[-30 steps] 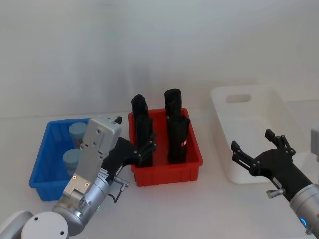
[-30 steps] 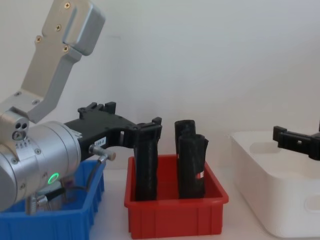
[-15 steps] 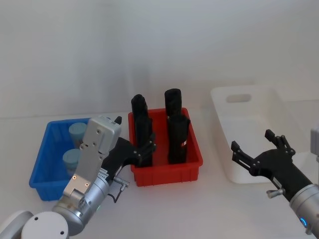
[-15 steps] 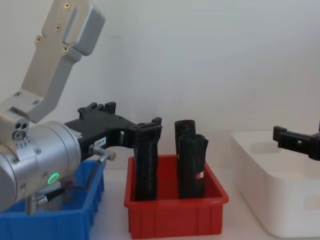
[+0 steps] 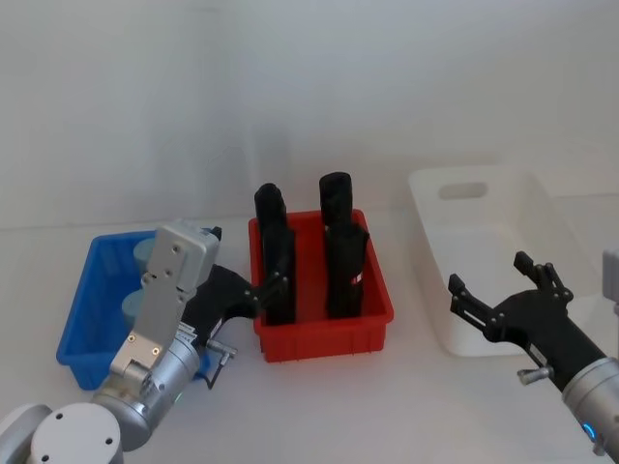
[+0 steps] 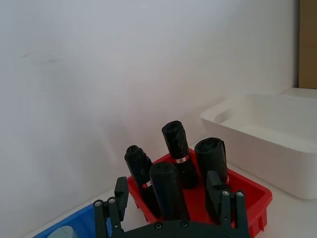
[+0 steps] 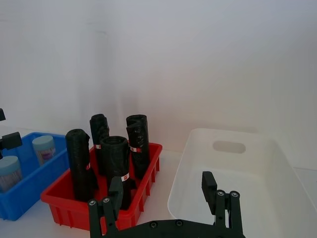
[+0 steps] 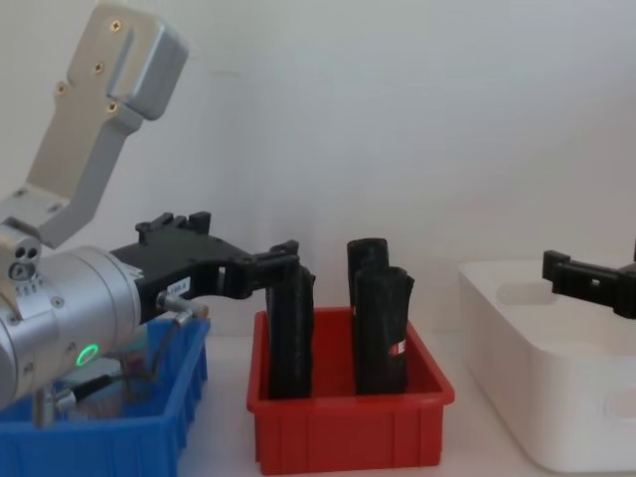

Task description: Pick the cotton swabs from the blue box and place them into the white box.

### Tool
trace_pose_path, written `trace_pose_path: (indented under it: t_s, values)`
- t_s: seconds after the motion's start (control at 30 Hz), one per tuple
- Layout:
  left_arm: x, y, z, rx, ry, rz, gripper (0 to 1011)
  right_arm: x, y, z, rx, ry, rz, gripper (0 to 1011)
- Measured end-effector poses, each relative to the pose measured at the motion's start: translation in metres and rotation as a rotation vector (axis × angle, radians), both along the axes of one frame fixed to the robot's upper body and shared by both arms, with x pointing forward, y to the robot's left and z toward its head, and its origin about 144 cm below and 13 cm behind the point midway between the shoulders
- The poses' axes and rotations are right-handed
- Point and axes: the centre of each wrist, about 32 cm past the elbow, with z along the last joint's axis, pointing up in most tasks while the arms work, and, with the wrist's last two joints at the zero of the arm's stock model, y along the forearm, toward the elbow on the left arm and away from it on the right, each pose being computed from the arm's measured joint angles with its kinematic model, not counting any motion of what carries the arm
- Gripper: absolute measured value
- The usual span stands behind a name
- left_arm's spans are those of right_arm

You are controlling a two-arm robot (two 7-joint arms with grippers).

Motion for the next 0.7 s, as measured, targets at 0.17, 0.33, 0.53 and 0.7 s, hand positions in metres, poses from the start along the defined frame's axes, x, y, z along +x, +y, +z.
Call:
trace_pose_path:
  t_s: [0.17, 0.33, 0.53, 0.7]
  values:
    - [0.005, 0.009, -0.002, -0.008, 0.027, 0.024, 1004, 0.000, 0.000, 0.000, 0.000, 0.000, 0.000, 1002]
    - [0.012, 0.021, -0.006, -0.022, 0.067, 0.059, 1004, 0.000, 0.000, 0.000, 0.000, 0.000, 0.000, 1002]
    - [0.019, 0.036, -0.010, -0.036, 0.119, 0.105, 1004, 0.000, 0.000, 0.000, 0.000, 0.000, 0.000, 1002]
    - [0.024, 0.048, -0.015, -0.043, 0.159, 0.141, 1004, 0.000, 0.000, 0.000, 0.000, 0.000, 0.000, 1002]
